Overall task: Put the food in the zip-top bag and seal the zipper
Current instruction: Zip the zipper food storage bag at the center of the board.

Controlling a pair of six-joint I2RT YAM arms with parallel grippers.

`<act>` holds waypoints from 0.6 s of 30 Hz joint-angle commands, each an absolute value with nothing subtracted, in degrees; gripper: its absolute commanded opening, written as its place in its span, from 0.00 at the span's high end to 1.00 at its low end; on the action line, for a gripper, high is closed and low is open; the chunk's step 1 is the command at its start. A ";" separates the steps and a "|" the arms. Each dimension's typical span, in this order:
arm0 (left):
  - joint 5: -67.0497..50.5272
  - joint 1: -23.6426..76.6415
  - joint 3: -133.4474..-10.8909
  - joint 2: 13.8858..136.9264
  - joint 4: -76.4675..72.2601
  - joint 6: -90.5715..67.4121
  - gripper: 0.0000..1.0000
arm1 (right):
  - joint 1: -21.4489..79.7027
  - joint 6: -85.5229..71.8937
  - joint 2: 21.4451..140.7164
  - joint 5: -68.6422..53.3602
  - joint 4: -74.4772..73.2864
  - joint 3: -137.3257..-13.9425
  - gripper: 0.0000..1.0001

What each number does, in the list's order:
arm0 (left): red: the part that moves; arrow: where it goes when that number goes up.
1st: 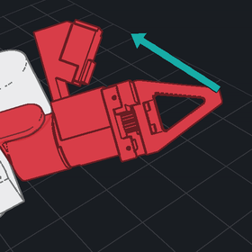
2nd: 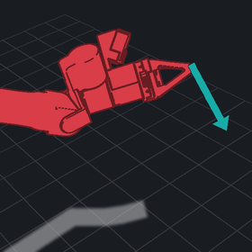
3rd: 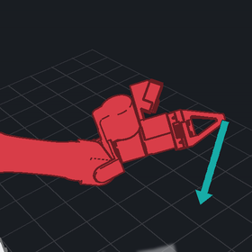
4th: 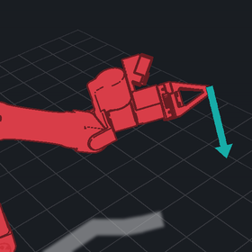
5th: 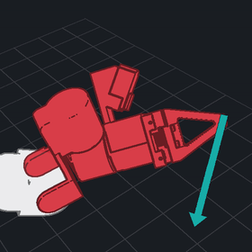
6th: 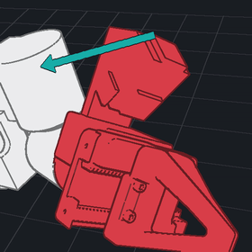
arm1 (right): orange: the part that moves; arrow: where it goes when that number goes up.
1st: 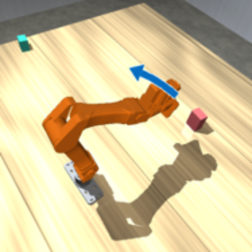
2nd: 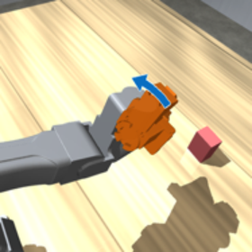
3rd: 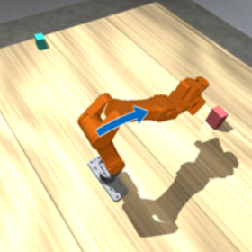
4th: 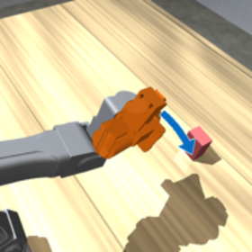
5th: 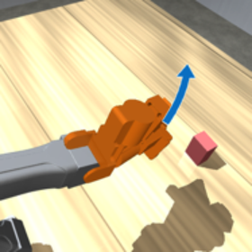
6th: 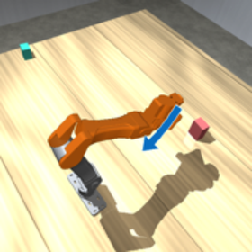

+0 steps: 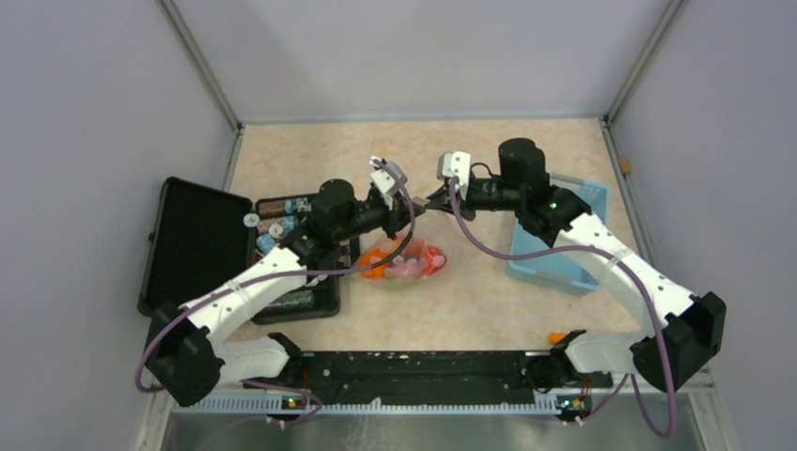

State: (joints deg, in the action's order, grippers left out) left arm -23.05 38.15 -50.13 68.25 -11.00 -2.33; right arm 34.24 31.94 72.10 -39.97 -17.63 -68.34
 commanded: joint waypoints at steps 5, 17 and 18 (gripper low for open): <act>-21.23 37.44 -49.87 64.56 -16.26 -1.93 1.00 | 33.75 32.67 73.56 -35.71 -21.91 -69.59 1.00; -19.04 37.50 -49.07 63.64 -16.97 -2.19 1.00 | 33.75 33.72 73.64 -38.87 -24.70 -70.01 1.00; -19.21 37.45 -48.97 63.56 -17.11 -2.34 1.00 | 33.75 34.09 74.11 -38.17 -25.69 -70.49 1.00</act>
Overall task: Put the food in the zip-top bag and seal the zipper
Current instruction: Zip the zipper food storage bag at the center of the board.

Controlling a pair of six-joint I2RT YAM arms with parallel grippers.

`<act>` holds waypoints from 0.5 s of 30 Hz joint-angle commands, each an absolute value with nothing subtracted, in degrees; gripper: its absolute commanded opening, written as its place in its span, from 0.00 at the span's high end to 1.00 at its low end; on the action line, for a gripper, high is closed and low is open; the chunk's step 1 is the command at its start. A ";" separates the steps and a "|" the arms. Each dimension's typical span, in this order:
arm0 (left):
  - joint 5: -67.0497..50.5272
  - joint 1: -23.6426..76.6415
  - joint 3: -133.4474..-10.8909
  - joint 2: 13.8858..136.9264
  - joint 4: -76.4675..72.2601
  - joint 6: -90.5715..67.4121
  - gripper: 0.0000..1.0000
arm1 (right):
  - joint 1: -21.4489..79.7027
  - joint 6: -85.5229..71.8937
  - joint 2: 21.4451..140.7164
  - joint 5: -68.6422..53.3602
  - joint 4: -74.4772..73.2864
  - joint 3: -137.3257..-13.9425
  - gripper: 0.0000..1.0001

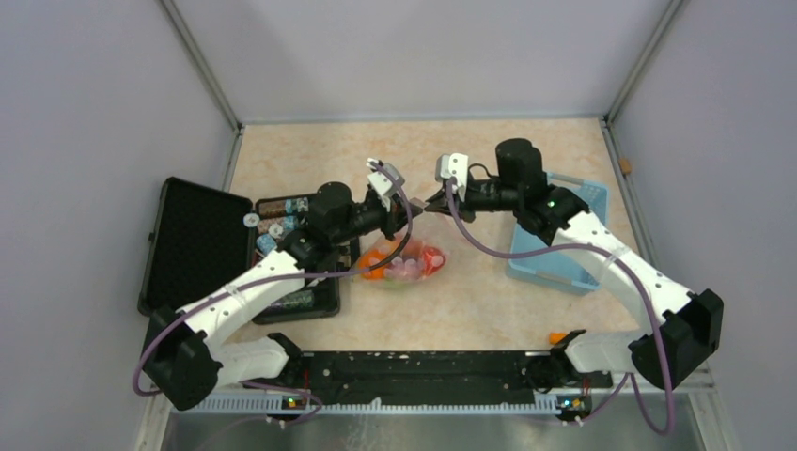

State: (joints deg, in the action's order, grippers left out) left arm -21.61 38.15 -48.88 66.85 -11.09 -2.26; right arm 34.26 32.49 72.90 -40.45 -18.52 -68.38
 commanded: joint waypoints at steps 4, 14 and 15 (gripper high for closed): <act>-20.02 37.44 -48.91 63.63 -17.10 -2.38 1.00 | 33.75 33.80 74.73 -36.88 -25.50 -71.00 1.00; -27.78 37.45 -52.14 66.00 -13.31 -1.59 0.70 | 33.75 31.86 73.97 -37.43 -21.41 -70.04 1.00; -29.20 37.44 -53.00 66.61 -11.96 -1.40 0.70 | 33.75 31.92 73.92 -37.44 -21.49 -70.05 1.00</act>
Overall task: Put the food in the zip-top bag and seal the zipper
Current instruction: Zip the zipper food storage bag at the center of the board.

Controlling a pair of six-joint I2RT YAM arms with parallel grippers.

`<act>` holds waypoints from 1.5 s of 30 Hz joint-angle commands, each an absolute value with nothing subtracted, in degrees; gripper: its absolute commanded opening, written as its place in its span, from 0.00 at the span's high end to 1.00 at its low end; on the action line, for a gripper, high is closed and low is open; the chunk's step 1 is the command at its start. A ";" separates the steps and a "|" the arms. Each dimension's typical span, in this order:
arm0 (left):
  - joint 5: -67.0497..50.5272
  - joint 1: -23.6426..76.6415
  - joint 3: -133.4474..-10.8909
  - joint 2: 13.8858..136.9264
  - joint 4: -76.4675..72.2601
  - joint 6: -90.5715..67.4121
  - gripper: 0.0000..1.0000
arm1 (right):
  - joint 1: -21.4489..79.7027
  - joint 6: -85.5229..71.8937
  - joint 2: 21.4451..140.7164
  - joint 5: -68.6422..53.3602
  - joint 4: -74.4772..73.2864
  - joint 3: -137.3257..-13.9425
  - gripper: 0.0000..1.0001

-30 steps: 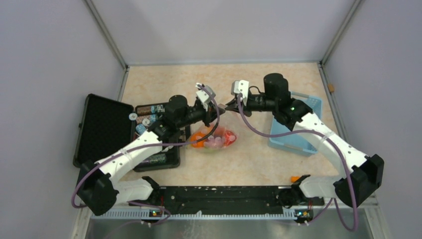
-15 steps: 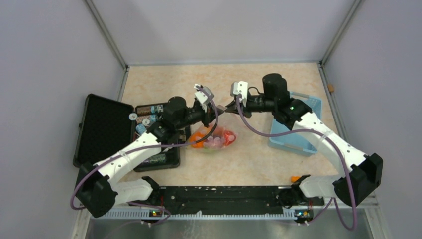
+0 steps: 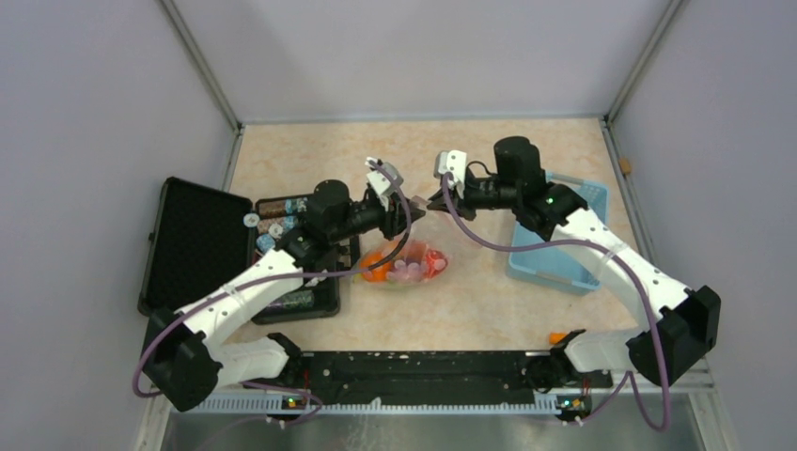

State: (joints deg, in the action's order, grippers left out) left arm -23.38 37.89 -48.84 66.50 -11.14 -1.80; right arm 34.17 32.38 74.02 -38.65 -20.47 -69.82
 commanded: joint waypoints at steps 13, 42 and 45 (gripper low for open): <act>-34.83 37.47 -56.66 71.67 -5.70 2.07 0.96 | 33.75 32.52 73.17 -37.63 -22.05 -69.61 1.00; -35.72 37.44 -59.42 72.56 -2.72 1.22 0.83 | 33.76 32.68 73.10 -38.63 -21.90 -69.55 1.00; -35.75 37.52 -59.40 72.65 -3.04 1.15 1.00 | 33.75 32.56 73.14 -38.95 -21.91 -69.44 1.00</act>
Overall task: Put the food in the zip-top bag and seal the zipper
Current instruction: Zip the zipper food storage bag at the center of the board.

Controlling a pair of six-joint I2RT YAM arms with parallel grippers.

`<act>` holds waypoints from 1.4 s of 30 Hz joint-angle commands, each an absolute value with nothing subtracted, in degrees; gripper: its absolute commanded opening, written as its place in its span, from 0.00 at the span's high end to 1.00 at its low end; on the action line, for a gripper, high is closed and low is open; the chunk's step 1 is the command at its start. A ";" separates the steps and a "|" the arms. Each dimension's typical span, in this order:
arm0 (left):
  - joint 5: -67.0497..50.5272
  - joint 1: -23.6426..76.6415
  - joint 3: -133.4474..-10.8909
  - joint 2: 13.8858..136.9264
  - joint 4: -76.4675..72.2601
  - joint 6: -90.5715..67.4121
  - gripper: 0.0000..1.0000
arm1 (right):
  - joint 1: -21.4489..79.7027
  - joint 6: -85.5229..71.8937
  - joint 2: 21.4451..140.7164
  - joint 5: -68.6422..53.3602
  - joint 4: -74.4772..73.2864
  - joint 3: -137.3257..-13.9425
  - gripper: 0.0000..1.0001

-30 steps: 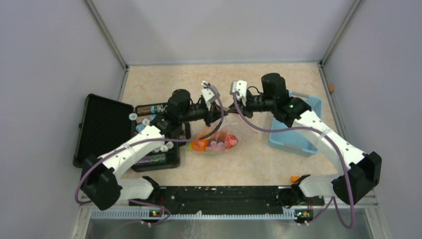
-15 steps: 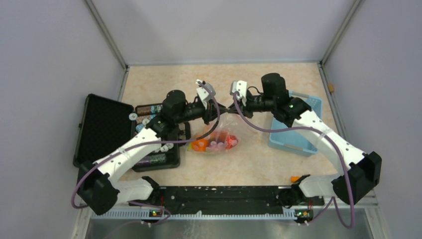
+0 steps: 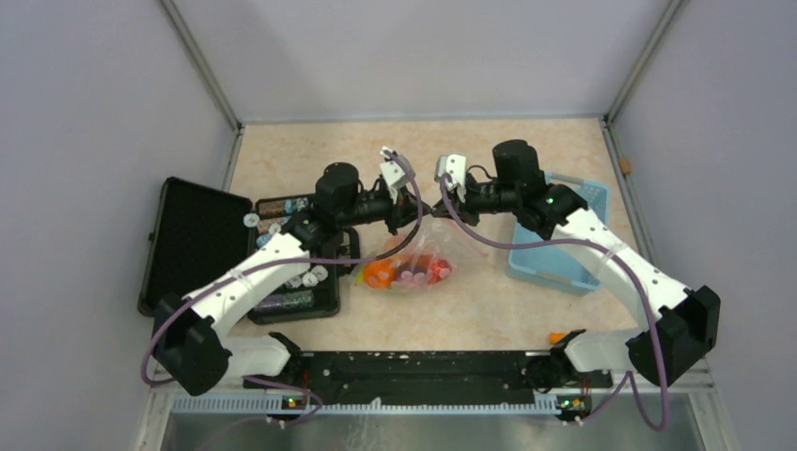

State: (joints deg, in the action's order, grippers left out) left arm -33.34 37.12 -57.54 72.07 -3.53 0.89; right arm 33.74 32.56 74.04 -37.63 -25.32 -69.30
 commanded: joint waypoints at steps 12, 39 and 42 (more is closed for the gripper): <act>-18.21 37.44 -54.53 67.90 -7.56 1.68 1.00 | 33.75 32.98 73.91 -32.42 -24.41 -69.30 1.00; -20.44 38.21 -52.34 64.31 -11.11 0.74 0.82 | 33.75 30.77 74.81 -36.10 -20.86 -69.64 1.00; -27.20 37.96 -55.84 66.73 -5.91 0.30 0.49 | 33.75 30.72 74.53 -37.00 -20.32 -69.45 1.00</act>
